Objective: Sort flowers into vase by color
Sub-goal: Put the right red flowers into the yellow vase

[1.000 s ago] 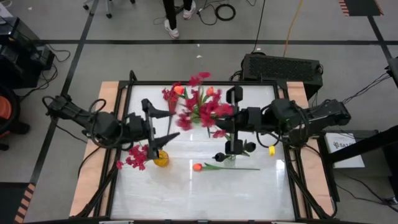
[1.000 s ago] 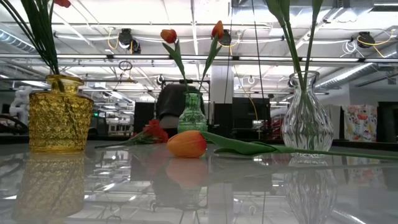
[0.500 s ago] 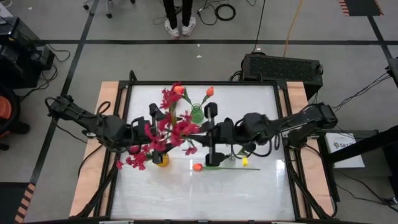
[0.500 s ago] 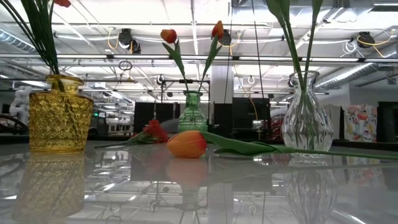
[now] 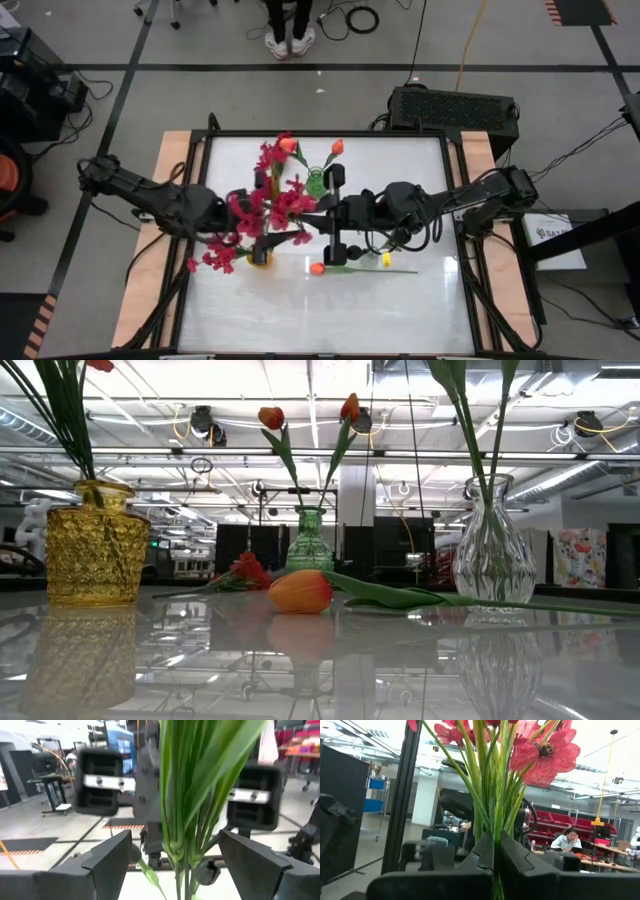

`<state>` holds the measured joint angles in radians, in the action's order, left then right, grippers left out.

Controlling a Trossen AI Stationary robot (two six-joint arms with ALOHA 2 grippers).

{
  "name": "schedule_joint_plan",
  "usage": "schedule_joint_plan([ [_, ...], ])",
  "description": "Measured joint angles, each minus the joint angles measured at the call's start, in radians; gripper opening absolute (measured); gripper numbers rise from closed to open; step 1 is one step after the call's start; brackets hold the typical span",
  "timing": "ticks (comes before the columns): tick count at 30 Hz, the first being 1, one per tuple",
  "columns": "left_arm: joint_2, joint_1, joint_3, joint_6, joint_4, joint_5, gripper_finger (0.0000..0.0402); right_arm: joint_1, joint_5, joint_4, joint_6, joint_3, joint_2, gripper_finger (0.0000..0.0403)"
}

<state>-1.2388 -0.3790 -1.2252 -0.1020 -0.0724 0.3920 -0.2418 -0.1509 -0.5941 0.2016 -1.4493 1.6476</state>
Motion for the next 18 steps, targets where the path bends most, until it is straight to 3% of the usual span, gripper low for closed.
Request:
schedule_joint_plan([
  [14, 0.021, -0.017, 0.000, -0.008, 0.005, -0.003, 0.0300, 0.003, 0.000, 0.023, 0.004, 0.000, 0.000, 0.0000],
  [18, 0.036, -0.035, 0.000, 0.001, 0.016, 0.000, 0.0279, 0.003, 0.000, 0.022, 0.004, 0.000, 0.000, 0.0000],
])
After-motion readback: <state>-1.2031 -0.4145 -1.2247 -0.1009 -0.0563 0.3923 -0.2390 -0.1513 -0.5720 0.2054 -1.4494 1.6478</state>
